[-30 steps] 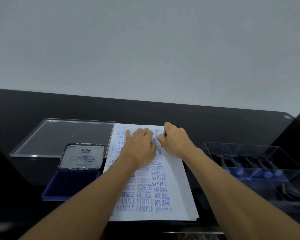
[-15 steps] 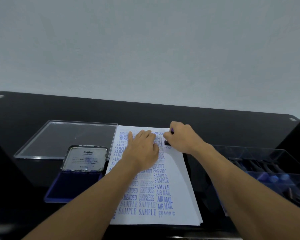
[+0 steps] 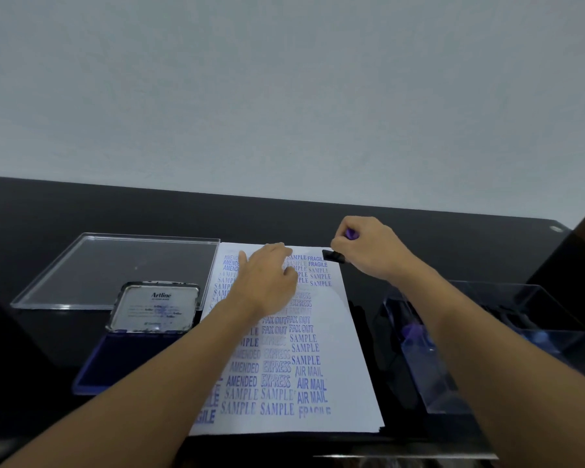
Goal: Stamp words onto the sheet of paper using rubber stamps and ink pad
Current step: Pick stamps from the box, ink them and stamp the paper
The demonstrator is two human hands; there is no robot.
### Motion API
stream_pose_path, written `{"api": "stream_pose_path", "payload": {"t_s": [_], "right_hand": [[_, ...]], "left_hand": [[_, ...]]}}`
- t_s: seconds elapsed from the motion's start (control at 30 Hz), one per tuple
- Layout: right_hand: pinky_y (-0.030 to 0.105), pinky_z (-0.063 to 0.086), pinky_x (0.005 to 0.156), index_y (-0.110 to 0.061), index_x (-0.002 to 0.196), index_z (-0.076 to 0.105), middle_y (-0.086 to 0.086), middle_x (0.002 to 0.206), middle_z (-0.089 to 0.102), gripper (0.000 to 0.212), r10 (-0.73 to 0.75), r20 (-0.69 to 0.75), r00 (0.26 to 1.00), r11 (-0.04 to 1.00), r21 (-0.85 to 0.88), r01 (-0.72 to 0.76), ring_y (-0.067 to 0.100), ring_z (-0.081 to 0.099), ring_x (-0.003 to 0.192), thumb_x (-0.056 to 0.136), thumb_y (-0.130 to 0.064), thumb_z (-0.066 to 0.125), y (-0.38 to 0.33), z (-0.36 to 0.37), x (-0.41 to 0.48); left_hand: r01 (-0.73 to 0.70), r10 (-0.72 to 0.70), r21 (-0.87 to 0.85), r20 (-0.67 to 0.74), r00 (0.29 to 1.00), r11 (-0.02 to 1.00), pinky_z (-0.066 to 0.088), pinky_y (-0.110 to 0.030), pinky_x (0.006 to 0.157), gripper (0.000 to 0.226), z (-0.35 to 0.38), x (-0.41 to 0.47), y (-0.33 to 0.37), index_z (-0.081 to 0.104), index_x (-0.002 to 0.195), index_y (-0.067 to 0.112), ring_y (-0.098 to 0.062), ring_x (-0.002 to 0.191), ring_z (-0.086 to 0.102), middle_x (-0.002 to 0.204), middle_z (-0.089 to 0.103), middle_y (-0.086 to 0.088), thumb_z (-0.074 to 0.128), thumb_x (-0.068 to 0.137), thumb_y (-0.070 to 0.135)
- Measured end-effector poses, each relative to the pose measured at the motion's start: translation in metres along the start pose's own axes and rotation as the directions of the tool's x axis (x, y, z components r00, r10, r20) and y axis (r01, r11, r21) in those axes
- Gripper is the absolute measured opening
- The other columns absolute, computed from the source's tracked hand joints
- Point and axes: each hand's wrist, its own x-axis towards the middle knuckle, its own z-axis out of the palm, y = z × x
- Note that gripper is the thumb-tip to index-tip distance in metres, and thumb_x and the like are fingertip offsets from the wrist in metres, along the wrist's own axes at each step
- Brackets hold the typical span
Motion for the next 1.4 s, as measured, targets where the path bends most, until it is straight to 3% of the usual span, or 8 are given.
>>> {"api": "stream_pose_path", "payload": {"t_s": [0.17, 0.27, 0.47, 0.6, 0.9, 1.07, 1.33, 1.4], "right_hand": [[0.025, 0.044, 0.067, -0.022, 0.093, 0.061, -0.006, 0.089, 0.065, 0.007, -0.013, -0.039, 0.999, 0.999, 0.044, 0.015, 0.014, 0.062, 0.087, 0.096, -0.024, 0.055, 0.003, -0.005, -0.004], [0.026, 0.042, 0.066, -0.022, 0.093, 0.058, -0.007, 0.087, 0.064, 0.009, -0.037, -0.062, 0.997, 0.993, 0.107, 0.043, 0.014, 0.06, 0.084, 0.099, -0.022, 0.051, 0.001, -0.01, -0.01], [0.024, 0.04, 0.066, -0.02, 0.093, 0.062, -0.007, 0.083, 0.065, 0.01, -0.016, -0.085, 0.996, 0.978, 0.208, 0.033, 0.013, 0.061, 0.082, 0.097, -0.027, 0.056, -0.012, -0.025, -0.03], [0.024, 0.035, 0.062, -0.019, 0.098, 0.063, -0.002, 0.082, 0.067, 0.017, 0.035, -0.059, 0.998, 0.971, 0.239, -0.02, 0.007, 0.051, 0.063, 0.099, -0.032, 0.052, -0.025, -0.045, -0.048], [0.03, 0.034, 0.057, -0.019, 0.095, 0.067, 0.005, 0.075, 0.073, 0.027, 0.06, -0.048, 0.997, 0.948, 0.316, -0.041, 0.012, 0.041, 0.051, 0.098, -0.022, 0.04, -0.037, -0.079, -0.084], [0.033, 0.04, 0.064, -0.021, 0.101, 0.064, 0.0, 0.079, 0.076, 0.022, 0.038, -0.032, 0.999, 0.968, 0.249, -0.029, 0.017, 0.045, 0.061, 0.099, -0.026, 0.042, -0.031, -0.092, -0.103], [0.026, 0.041, 0.062, -0.02, 0.098, 0.06, -0.003, 0.081, 0.076, 0.018, 0.037, -0.042, 0.998, 0.994, 0.106, -0.032, -0.003, 0.054, 0.051, 0.098, -0.037, 0.057, 0.007, -0.111, -0.141], [0.026, 0.044, 0.063, -0.022, 0.095, 0.063, -0.003, 0.08, 0.073, 0.019, 0.034, -0.045, 0.998, 0.999, 0.019, -0.034, -0.001, 0.061, 0.061, 0.097, -0.04, 0.06, 0.022, -0.11, -0.149]], "left_hand": [[0.023, -0.028, -0.106, -0.042, 0.999, 0.994, 0.018, -0.05, 0.122, 0.043, -0.013, -0.004, 0.001, 0.042, 0.145, 0.023, -0.019, 0.144, 0.031, 0.156, 0.035, 0.004, 0.043, 0.102, 0.024], [0.025, -0.041, -0.174, -0.085, 0.996, 0.984, 0.033, -0.039, 0.115, 0.042, -0.022, -0.008, 0.004, 0.044, 0.143, 0.023, -0.018, 0.14, 0.038, 0.154, 0.039, 0.005, 0.045, 0.102, 0.023], [0.003, -0.023, -0.187, -0.11, 0.994, 0.982, 0.036, -0.031, 0.105, 0.04, -0.044, -0.022, 0.018, 0.045, 0.143, 0.023, -0.017, 0.136, 0.042, 0.152, 0.042, 0.004, 0.046, 0.103, 0.024], [-0.038, 0.014, -0.182, -0.129, 0.992, 0.983, 0.039, -0.016, 0.083, 0.041, -0.06, -0.037, 0.03, 0.046, 0.144, 0.022, -0.007, 0.116, 0.046, 0.151, 0.042, 0.005, 0.045, 0.102, 0.023], [-0.073, 0.044, -0.191, -0.15, 0.988, 0.979, 0.034, -0.03, 0.103, 0.043, -0.082, -0.065, 0.058, 0.047, 0.143, 0.022, -0.016, 0.133, 0.044, 0.149, 0.045, 0.005, 0.046, 0.1, 0.024], [-0.103, 0.077, -0.174, -0.149, 0.986, 0.979, 0.038, -0.017, 0.088, 0.042, -0.083, -0.078, 0.073, 0.047, 0.143, 0.021, -0.008, 0.115, 0.054, 0.15, 0.044, 0.006, 0.046, 0.101, 0.024], [-0.129, 0.12, -0.15, -0.069, 0.99, 0.98, 0.037, -0.025, 0.098, 0.037, -0.06, -0.101, 0.091, 0.05, 0.138, 0.024, -0.016, 0.131, 0.046, 0.147, 0.047, 0.005, 0.048, 0.101, 0.026], [-0.134, 0.131, -0.138, -0.034, 0.991, 0.981, 0.033, -0.023, 0.095, 0.037, -0.051, -0.107, 0.095, 0.05, 0.138, 0.024, -0.015, 0.132, 0.046, 0.147, 0.047, 0.006, 0.047, 0.101, 0.027]]}}
